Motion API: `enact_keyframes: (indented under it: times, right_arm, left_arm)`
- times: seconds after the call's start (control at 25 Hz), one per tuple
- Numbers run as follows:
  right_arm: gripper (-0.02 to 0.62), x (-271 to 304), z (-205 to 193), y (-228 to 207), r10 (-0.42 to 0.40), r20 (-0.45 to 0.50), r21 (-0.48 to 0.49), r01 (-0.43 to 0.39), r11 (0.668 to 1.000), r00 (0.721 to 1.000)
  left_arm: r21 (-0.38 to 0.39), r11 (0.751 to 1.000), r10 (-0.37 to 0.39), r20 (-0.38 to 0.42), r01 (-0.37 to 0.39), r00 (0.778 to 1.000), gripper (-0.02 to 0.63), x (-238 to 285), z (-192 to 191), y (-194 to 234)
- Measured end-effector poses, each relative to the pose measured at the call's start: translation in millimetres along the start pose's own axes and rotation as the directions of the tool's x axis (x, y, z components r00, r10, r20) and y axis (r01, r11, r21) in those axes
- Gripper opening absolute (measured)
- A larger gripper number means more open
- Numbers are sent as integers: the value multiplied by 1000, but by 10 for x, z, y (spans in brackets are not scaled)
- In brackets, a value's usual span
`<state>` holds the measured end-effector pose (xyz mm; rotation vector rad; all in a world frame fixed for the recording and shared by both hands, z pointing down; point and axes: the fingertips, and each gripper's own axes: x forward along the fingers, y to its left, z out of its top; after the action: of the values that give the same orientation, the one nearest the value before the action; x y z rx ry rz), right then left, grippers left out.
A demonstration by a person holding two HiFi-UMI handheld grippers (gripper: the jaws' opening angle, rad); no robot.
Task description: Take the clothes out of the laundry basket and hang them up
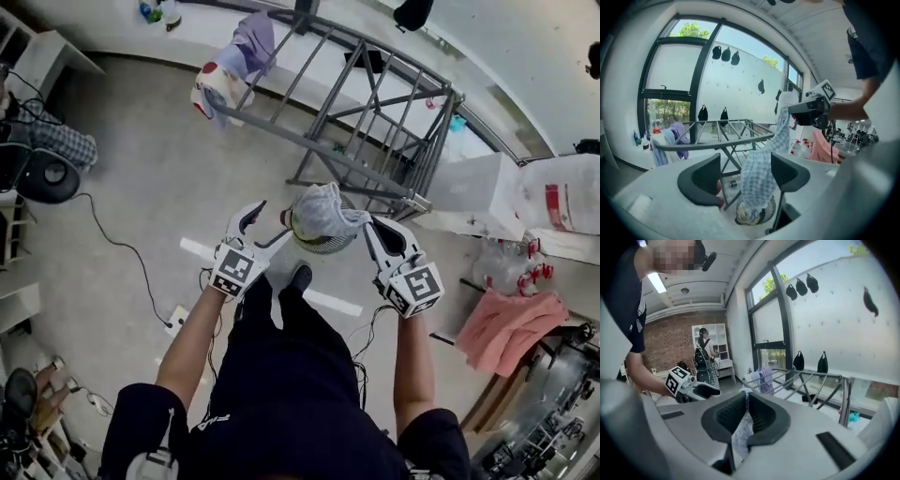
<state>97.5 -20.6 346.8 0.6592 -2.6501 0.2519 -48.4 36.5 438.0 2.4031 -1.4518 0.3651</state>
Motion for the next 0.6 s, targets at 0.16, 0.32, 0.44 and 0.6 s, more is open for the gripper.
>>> enact_keyframes:
  times: [0.16, 0.32, 0.44, 0.6]
  right_arm:
    - [23, -380, 718, 209, 18, 78, -92, -11, 996, 997]
    - [23, -782, 1332, 385, 41, 174, -182, -9, 983, 984]
    - [23, -1023, 1613, 475, 49, 222, -214, 0, 977, 974]
    - [23, -1154, 1758, 537, 36, 249, -242, 27, 970, 968]
  left_arm:
    - [23, 998, -56, 50, 55, 997, 324, -24, 525, -13]
    - [89, 972, -224, 54, 219, 973, 324, 66, 926, -237]
    - [149, 931, -346, 63, 333, 936, 324, 80, 1194, -452]
    - [161, 877, -458, -2, 453, 889, 324, 75, 1166, -706]
